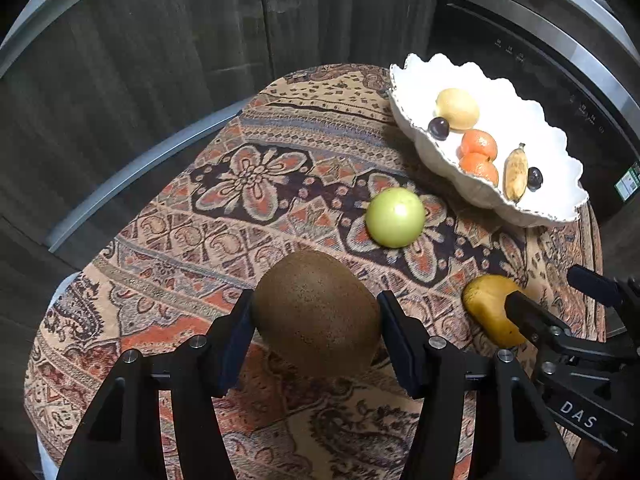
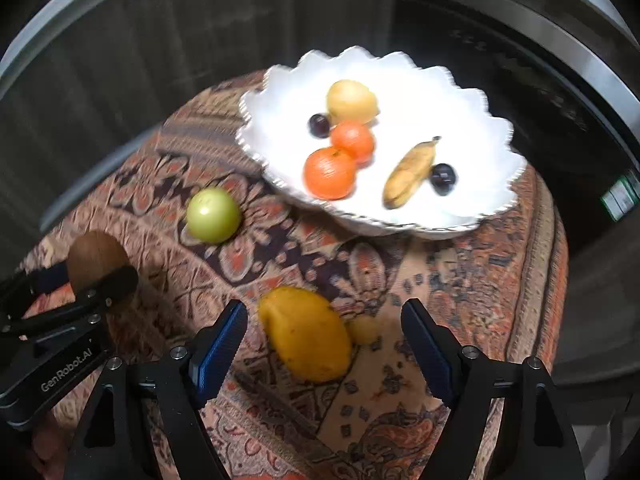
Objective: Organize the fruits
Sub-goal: 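Grasp the yellow mango with the right tool while the left tool holds the kiwi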
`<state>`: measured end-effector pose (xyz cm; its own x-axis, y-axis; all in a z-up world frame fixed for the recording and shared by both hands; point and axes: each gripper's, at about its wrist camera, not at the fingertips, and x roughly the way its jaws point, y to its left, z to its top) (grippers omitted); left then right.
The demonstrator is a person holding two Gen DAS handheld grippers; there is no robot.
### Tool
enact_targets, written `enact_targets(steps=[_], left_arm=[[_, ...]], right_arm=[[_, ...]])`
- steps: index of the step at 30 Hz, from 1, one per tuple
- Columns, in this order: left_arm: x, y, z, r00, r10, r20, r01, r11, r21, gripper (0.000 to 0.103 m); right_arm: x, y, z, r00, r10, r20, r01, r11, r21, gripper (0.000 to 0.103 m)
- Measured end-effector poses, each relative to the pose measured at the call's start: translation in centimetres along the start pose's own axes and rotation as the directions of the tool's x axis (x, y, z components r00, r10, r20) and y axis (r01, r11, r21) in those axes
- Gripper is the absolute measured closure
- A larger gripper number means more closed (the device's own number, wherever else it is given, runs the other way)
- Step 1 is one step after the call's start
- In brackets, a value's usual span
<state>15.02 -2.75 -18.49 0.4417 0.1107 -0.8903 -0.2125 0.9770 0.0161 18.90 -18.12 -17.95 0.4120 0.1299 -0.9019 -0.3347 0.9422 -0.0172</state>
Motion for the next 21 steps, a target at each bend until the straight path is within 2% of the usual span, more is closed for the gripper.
enact_targets(steps=[10, 14, 16, 18, 21], left_arm=[[0.4, 0.8, -0.6, 0.999, 0.016, -0.029, -0.017, 1.000, -0.010, 0.044], [0.6, 0.9, -0.5, 0.999, 0.016, -0.035, -0.017, 1.000, -0.017, 0.043], [0.7, 0.9, -0.5, 0.999, 0.018, -0.037, -0.018, 1.000, -0.016, 0.043], [0.8, 0.9, -0.5, 0.999, 0.019, -0.039, -0.019, 1.000, -0.016, 0.043], [0.9, 0.9, -0.4, 0.999, 0.017, -0.040, -0.018, 1.000, -0.015, 0.043]], right_arm=[[2.6, 2.3, 0.6, 0.991, 0.023, -0.128, -0.039, 0.991, -0.127, 0.025], [4.1, 2.6, 0.7, 0.983, 0.009, -0.185, -0.038, 0.987, -0.158, 0.035], [4.7, 2.7, 0.8, 0.980, -0.025, -0.195, -0.009, 0.985, -0.173, 0.037], [5.0, 2.7, 0.8, 0.980, -0.055, -0.194, 0.018, 0.982, -0.187, 0.046], [5.0, 2.8, 0.8, 0.980, -0.056, -0.193, 0.017, 0.981, -0.196, 0.046]])
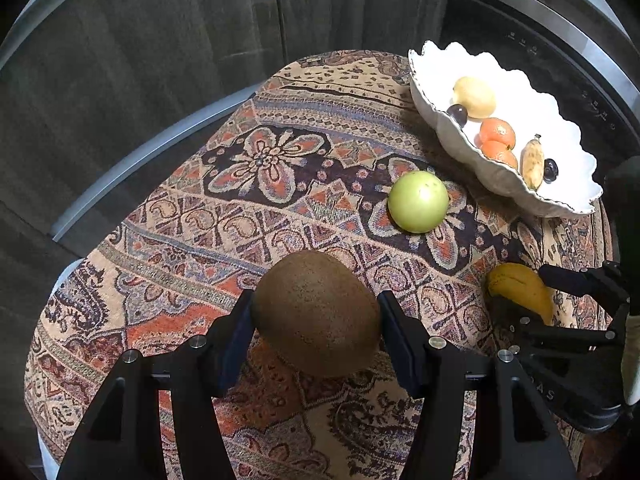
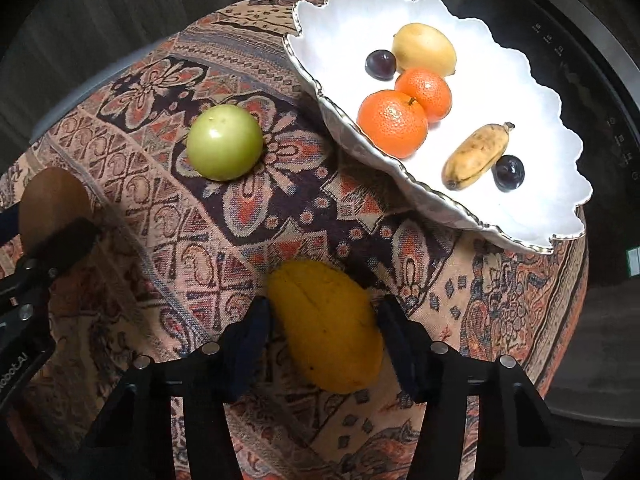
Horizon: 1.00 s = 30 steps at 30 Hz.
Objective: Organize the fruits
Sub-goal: 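Grasp the yellow mango with the right tool while the left tool holds the kiwi, then lift the kiwi with the left tool while the right tool lifts the mango toward the bowl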
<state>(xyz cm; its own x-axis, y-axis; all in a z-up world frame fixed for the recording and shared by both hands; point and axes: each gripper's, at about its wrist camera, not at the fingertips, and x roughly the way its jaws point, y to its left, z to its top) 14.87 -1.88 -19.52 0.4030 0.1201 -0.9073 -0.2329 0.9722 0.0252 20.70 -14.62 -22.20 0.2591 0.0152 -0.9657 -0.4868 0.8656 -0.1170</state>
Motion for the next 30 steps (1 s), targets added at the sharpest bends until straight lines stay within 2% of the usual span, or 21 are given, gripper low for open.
enact_targets(steps=[4, 11, 21, 30], left_arm=[[0.0, -0.1, 0.0, 1.000, -0.001, -0.003, 0.001, 1.000, 0.002, 0.043], [-0.2, 0.1, 0.2, 1.000, -0.002, 0.009, 0.002, 1.000, 0.001, 0.043], [-1.2, -0.3, 0.4, 0.999, -0.013, 0.031, 0.012, 0.999, 0.033, 0.043], [-3.5, -1.2, 1.6, 0.994, -0.040, 0.097, 0.031, 0.995, 0.096, 0.043]], right_arm=[[1.0, -0.1, 0.2, 1.000, 0.002, -0.029, -0.001, 1.000, 0.007, 0.046], [0.9, -0.1, -0.1, 1.000, 0.005, 0.000, -0.005, 0.999, 0.039, 0.049], [-2.9, -0.9, -2.4, 0.996, 0.041, 0.084, -0.055, 0.983, 0.172, 0.051], [-6.9, -2.2, -3.2, 0.984, 0.038, 0.174, -0.088, 0.953, 0.291, 0.051]])
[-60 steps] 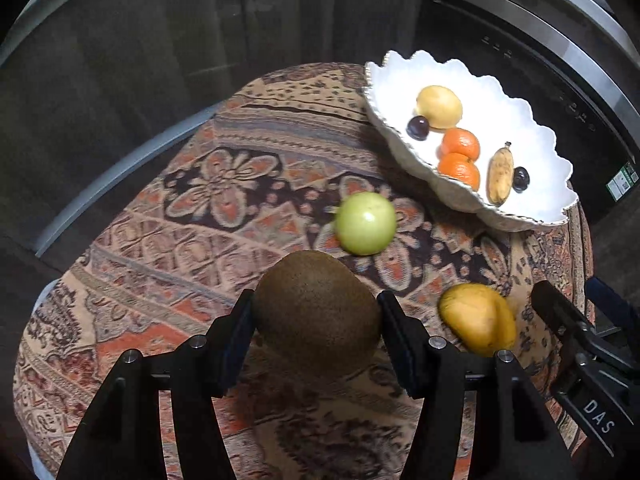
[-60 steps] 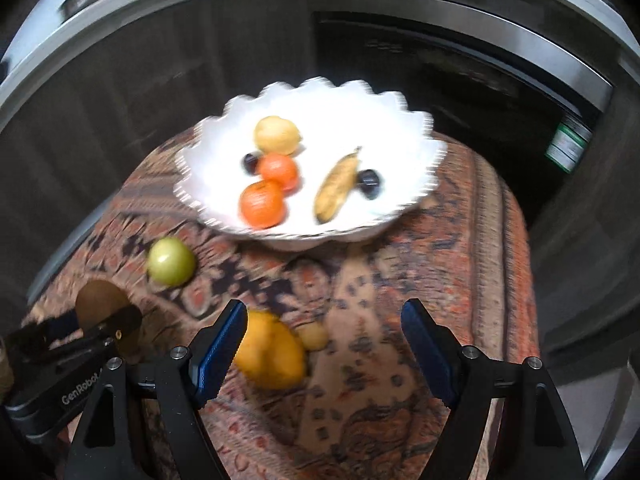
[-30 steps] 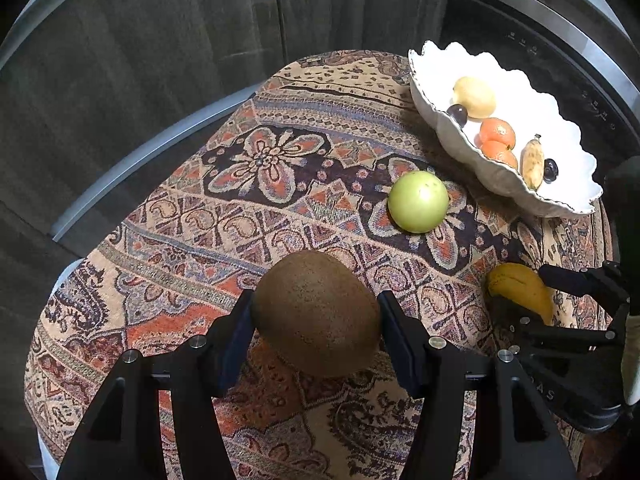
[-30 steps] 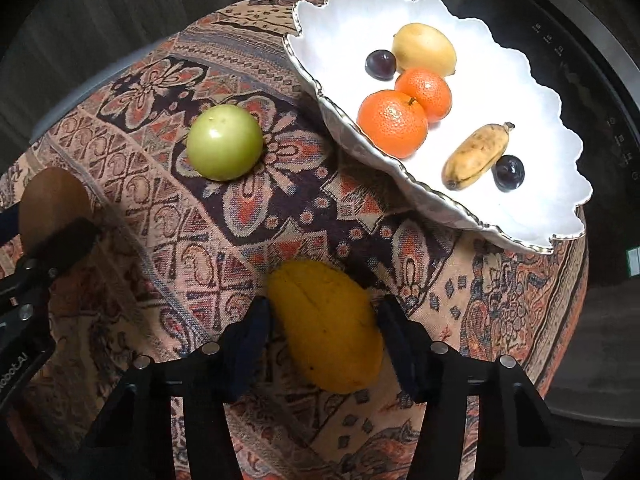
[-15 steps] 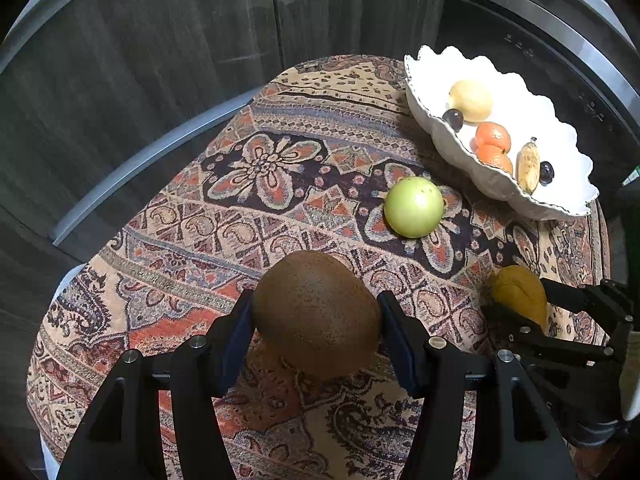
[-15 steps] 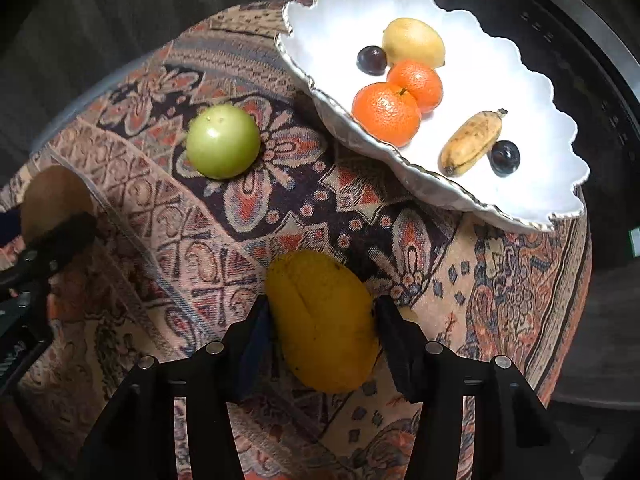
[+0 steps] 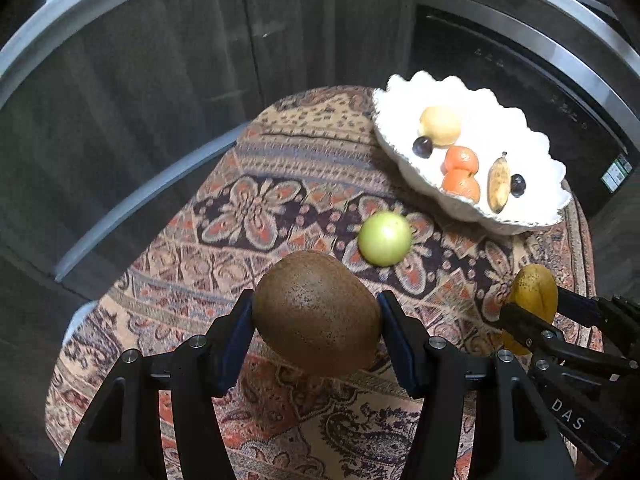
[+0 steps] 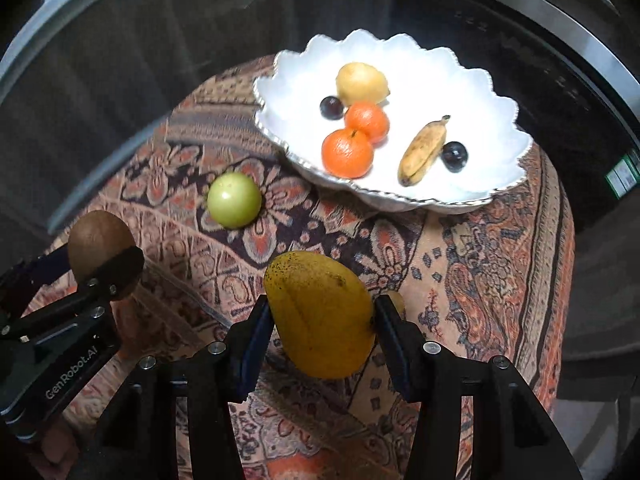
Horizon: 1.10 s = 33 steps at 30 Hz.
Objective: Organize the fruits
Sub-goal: 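Lift the kiwi with the left tool while the right tool lifts the mango toward the bowl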
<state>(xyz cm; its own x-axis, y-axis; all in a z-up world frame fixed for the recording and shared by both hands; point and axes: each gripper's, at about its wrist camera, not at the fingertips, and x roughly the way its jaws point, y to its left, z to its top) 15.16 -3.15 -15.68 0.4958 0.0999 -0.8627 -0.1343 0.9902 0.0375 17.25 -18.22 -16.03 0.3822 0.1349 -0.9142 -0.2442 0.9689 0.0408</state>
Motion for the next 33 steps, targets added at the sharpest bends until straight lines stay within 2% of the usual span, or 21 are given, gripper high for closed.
enact_targets(steps=[17, 22, 29, 33], left_arm=[[-3.0, -2.7, 5.1, 0.991, -0.082, 0.106, 0.070, 0.991, 0.116, 0.043], [-3.1, -4.0, 7.3, 0.984, -0.131, 0.123, 0.104, 0.974, 0.201, 0.043], [-1.8, -5.3, 10.2, 0.976, -0.183, 0.121, 0.147, 0.956, 0.256, 0.043], [-0.5, -6.3, 11.8, 0.972, -0.216, 0.092, 0.183, 0.941, 0.284, 0.043]], right_arm=[[-3.5, -2.9, 2.5, 0.986, -0.023, 0.165, -0.003, 0.988, 0.157, 0.051], [-3.8, -3.8, 3.7, 0.981, -0.023, 0.190, -0.011, 0.984, 0.177, 0.051], [-3.5, -5.0, 5.5, 0.974, -0.051, 0.222, -0.001, 0.974, 0.228, 0.051], [-2.9, -5.8, 6.6, 0.970, -0.067, 0.233, 0.006, 0.967, 0.254, 0.051]])
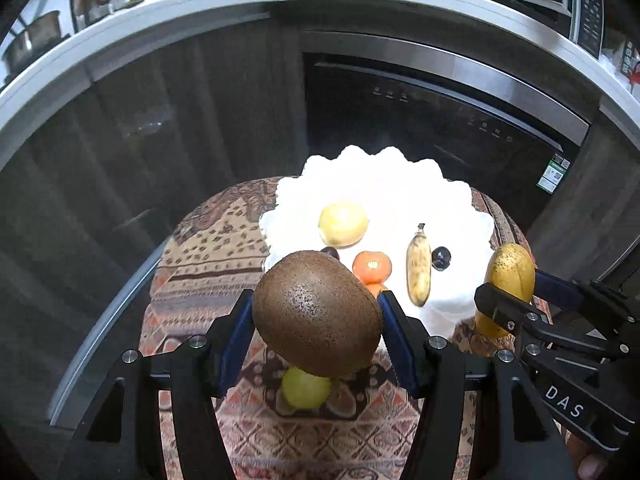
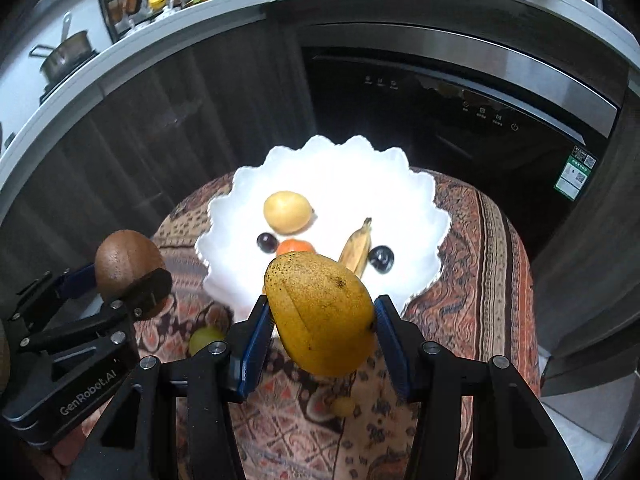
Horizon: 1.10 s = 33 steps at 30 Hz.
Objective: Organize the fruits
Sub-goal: 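Lift the kiwi with the left tool while the right tool lifts the mango toward the bowl, then lower the kiwi and mango into the white bowl and open both tools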
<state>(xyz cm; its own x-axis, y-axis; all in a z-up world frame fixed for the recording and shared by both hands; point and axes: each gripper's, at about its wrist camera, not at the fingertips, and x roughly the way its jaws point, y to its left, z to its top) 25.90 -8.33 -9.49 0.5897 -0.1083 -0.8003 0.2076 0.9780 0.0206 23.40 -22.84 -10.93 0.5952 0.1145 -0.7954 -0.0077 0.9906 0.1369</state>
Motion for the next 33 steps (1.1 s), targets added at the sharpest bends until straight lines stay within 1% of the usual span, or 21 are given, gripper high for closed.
enact_targets(steps=[4, 6, 9, 16, 24, 25, 27, 28, 29, 30, 31, 32, 33], left_arm=[[1.7, -0.4, 1.4, 1.000, -0.020, -0.009, 0.021, 0.999, 0.027, 0.043], [2.6, -0.5, 2.0, 0.999, -0.041, -0.018, 0.042, 0.998, 0.038, 0.043], [4.3, -0.8, 2.7, 0.996, -0.071, -0.052, 0.073, 0.996, 0.043, 0.043], [7.7, -1.1, 2.9, 0.991, -0.071, -0.109, 0.077, 0.996, 0.053, 0.043], [9.7, -1.1, 2.5, 0.988, -0.049, -0.147, 0.056, 0.998, 0.043, 0.043], [9.8, -1.1, 2.5, 0.988, -0.046, -0.150, 0.053, 0.998, 0.043, 0.042], [9.7, -1.2, 2.5, 0.991, -0.028, -0.132, 0.035, 0.998, 0.050, 0.033], [9.4, -1.2, 2.5, 0.993, -0.015, -0.118, 0.021, 0.998, 0.052, 0.022], [9.3, -1.1, 2.6, 0.994, -0.002, -0.111, 0.008, 0.999, 0.050, 0.017], [9.1, -1.0, 2.7, 0.994, 0.010, -0.105, -0.005, 0.999, 0.047, 0.017], [9.0, -0.8, 2.8, 0.995, 0.015, -0.102, -0.010, 0.999, 0.044, 0.017], [8.8, -0.7, 2.9, 0.995, 0.019, -0.102, -0.015, 0.999, 0.043, 0.016], [8.6, -0.6, 2.9, 0.995, 0.028, -0.097, -0.024, 0.999, 0.043, 0.015]], right_arm=[[1.2, -0.6, 1.1, 1.000, -0.015, 0.002, 0.015, 1.000, 0.020, 0.051], [1.7, -0.9, 1.6, 1.000, -0.019, 0.001, 0.019, 0.999, 0.028, 0.051], [2.6, -1.3, 2.0, 1.000, -0.019, -0.007, 0.019, 0.999, 0.046, 0.051], [5.6, -2.3, 2.2, 0.998, -0.025, -0.051, 0.030, 0.995, 0.091, 0.051], [7.6, -2.8, 2.1, 0.996, -0.035, -0.084, 0.042, 0.996, 0.082, 0.050], [7.7, -2.9, 2.1, 0.996, -0.035, -0.087, 0.042, 0.996, 0.083, 0.050], [8.0, -3.1, 2.1, 0.995, -0.031, -0.095, 0.040, 0.995, 0.090, 0.050], [8.0, -3.3, 2.1, 0.995, -0.028, -0.096, 0.038, 0.994, 0.098, 0.050], [7.9, -3.4, 2.1, 0.995, -0.025, -0.093, 0.034, 0.994, 0.102, 0.049], [7.8, -3.4, 2.2, 0.996, -0.028, -0.089, 0.037, 0.994, 0.103, 0.044], [7.6, -3.4, 2.3, 0.995, -0.054, -0.083, 0.062, 0.993, 0.104, 0.040], [7.2, -3.5, 2.4, 0.995, -0.068, -0.069, 0.075, 0.991, 0.107, 0.032], [7.0, -3.5, 2.5, 0.995, -0.075, -0.060, 0.082, 0.991, 0.110, 0.028]])
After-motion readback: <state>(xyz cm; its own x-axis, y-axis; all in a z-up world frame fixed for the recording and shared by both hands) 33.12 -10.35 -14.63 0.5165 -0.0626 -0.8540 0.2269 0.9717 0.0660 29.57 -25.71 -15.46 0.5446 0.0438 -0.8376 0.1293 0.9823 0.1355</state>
